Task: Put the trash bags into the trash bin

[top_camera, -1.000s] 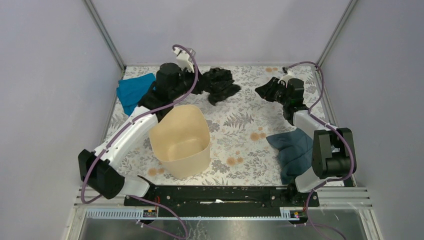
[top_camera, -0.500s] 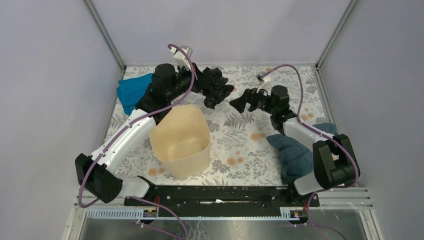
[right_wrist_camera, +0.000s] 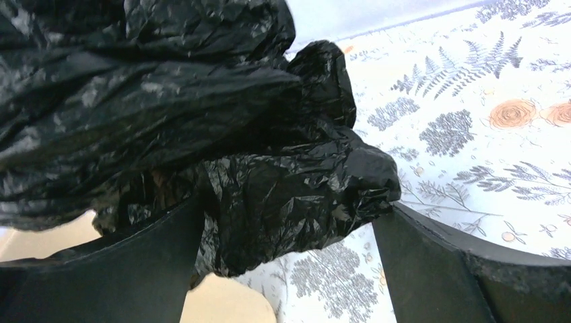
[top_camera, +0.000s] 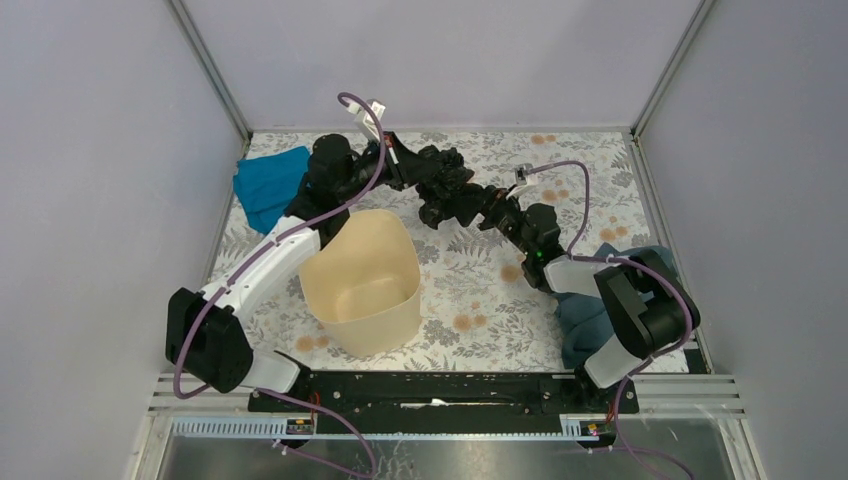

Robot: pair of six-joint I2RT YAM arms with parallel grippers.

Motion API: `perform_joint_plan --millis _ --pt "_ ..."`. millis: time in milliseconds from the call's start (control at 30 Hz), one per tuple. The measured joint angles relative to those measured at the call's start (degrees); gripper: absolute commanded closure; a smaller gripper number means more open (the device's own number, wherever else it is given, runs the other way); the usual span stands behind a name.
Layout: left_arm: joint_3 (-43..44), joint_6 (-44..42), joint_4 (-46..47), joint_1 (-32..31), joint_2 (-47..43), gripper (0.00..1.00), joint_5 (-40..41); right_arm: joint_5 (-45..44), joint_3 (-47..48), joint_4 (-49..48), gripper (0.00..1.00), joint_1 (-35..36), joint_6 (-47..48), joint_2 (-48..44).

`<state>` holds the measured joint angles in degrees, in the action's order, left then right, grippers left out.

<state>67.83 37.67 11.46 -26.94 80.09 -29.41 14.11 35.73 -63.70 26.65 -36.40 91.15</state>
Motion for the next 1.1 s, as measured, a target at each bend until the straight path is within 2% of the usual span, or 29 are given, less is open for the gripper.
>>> perform_joint_plan --millis 33,67,133,167,200,333,433,600,767,800,867,1000,1100 --pt "-0.46 1.05 0.98 0.17 0.02 1.00 -0.87 -0.48 0.00 -1.92 0.07 0.00 -1.42 0.94" --pt "-0.74 1.97 2.03 0.28 0.04 1.00 -1.64 -1.01 0.00 -3.98 0.19 0.02 -2.91 1.81" --pt "-0.92 3.69 4.04 0.35 0.22 1.00 -3.04 -1.38 0.09 -7.54 0.61 0.02 -4.85 3.43" --pt "-0.92 4.44 5.25 0.35 0.33 1.00 -3.63 -1.49 0.17 -9.07 0.79 0.04 -5.92 4.17" --pt "-0.94 4.96 6.14 0.35 0.37 1.00 -4.04 -1.68 0.31 -9.84 0.84 0.09 -6.75 4.70" --pt "-0.94 6.69 7.76 1.01 0.35 1.00 -5.38 -5.29 0.31 -9.25 0.86 0.13 -7.04 4.79" --pt "-0.94 12.41 8.39 4.22 0.26 1.00 -6.32 -10.45 0.26 -3.48 0.90 0.13 -2.69 3.45" --pt "-2.16 26.18 12.28 11.74 -0.48 1.00 -6.97 -15.80 3.50 7.89 0.90 0.13 7.87 0.90" --pt "-2.16 31.74 12.61 11.58 -2.38 1.00 -6.36 -20.39 5.46 14.53 0.86 0.13 15.23 0.35" --pt "-2.16 32.26 12.61 11.28 -2.75 1.00 -6.16 -21.59 5.46 16.24 0.78 0.13 16.35 -0.02" --pt "-2.12 32.74 12.46 10.62 -3.50 1.00 -5.44 -23.67 5.46 19.69 0.56 0.13 18.38 -1.40" --pt "-1.64 31.32 11.37 8.52 -5.03 1.00 -2.62 -29.05 5.73 29.75 0.49 0.11 21.75 -7.67" --pt "-0.13 28.72 9.31 4.50 -5.75 1.00 0.55 -32.13 8.20 42.36 0.23 0.00 22.36 -13.77"
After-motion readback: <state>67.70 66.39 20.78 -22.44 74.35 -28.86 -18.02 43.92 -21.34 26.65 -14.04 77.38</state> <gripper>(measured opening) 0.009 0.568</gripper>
